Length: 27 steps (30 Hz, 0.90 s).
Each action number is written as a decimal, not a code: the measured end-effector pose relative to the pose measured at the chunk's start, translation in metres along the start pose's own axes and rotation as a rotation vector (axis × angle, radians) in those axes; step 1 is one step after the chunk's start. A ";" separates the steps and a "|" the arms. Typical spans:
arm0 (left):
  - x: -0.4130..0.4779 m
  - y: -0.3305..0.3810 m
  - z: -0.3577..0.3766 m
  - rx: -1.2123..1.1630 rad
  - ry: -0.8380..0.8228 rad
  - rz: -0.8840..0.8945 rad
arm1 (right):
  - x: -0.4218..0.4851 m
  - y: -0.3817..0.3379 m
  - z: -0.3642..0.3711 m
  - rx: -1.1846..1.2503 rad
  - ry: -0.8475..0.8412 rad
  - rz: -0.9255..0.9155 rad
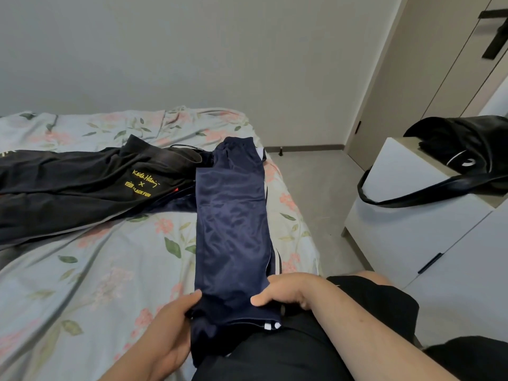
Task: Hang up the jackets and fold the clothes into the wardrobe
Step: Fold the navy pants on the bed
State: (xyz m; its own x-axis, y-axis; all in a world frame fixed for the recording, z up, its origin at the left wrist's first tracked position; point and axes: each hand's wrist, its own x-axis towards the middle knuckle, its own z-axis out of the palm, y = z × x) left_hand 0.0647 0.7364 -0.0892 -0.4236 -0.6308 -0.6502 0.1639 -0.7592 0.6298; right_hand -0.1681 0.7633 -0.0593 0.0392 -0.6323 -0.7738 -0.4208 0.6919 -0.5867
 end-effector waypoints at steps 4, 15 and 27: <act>-0.003 0.044 0.022 -0.320 -0.188 0.059 | -0.003 -0.001 0.001 0.552 -0.036 -0.174; 0.024 0.113 0.064 -0.272 -0.203 0.251 | 0.009 -0.032 -0.016 1.092 0.095 -0.365; 0.155 0.197 0.059 0.189 0.104 0.280 | 0.093 -0.104 -0.111 1.008 0.344 -0.365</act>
State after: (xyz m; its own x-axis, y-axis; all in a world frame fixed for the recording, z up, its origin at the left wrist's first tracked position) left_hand -0.0214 0.4988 -0.0405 -0.2911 -0.8308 -0.4744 0.0890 -0.5173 0.8512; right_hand -0.2211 0.5936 -0.0440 -0.3073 -0.8095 -0.5003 0.4956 0.3127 -0.8103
